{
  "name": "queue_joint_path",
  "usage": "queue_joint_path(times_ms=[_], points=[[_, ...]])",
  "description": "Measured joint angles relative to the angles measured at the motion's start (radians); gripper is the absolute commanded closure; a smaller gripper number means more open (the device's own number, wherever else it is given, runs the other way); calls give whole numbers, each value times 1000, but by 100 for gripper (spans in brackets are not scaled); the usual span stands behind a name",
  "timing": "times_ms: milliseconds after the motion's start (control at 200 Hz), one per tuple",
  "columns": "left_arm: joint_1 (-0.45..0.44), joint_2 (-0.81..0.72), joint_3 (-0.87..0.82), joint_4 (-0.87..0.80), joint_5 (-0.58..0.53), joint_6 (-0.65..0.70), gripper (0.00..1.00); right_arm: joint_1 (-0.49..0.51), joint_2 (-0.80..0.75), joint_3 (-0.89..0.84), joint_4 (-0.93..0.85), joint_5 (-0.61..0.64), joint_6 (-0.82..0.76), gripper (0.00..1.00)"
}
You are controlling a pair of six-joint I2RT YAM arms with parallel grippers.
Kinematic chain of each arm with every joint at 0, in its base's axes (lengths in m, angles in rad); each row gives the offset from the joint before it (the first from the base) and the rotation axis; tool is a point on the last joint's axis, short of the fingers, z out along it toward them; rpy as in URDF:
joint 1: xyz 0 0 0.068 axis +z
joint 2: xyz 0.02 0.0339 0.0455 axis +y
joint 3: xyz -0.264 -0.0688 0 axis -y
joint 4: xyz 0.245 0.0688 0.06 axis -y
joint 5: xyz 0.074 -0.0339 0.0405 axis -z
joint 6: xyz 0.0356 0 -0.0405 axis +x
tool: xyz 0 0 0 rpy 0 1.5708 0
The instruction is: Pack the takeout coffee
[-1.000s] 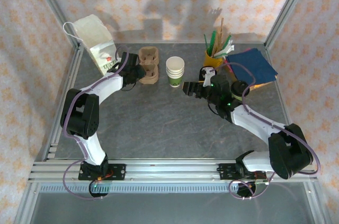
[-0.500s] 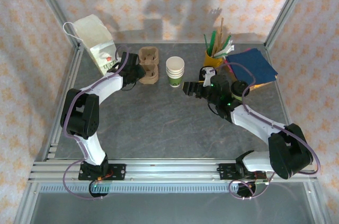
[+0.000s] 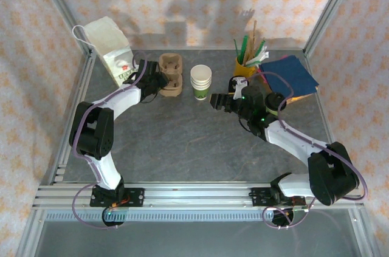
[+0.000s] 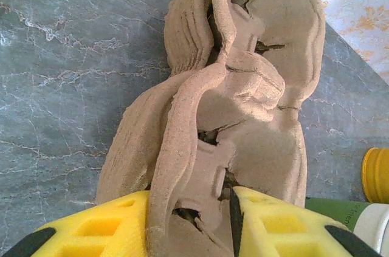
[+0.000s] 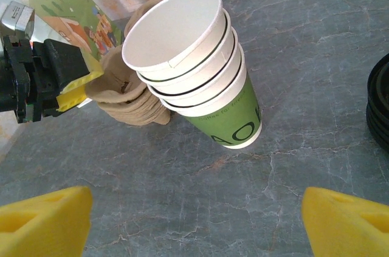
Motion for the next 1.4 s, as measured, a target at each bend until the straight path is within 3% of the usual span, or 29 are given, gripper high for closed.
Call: queue_joint_path(times_ms=[976, 1401], points=[[0, -95, -1, 25, -5, -3, 98, 0, 3, 0, -11, 7, 0, 12], [7, -310, -2, 11, 21, 71, 100, 0, -37, -4, 0, 6, -5, 11]])
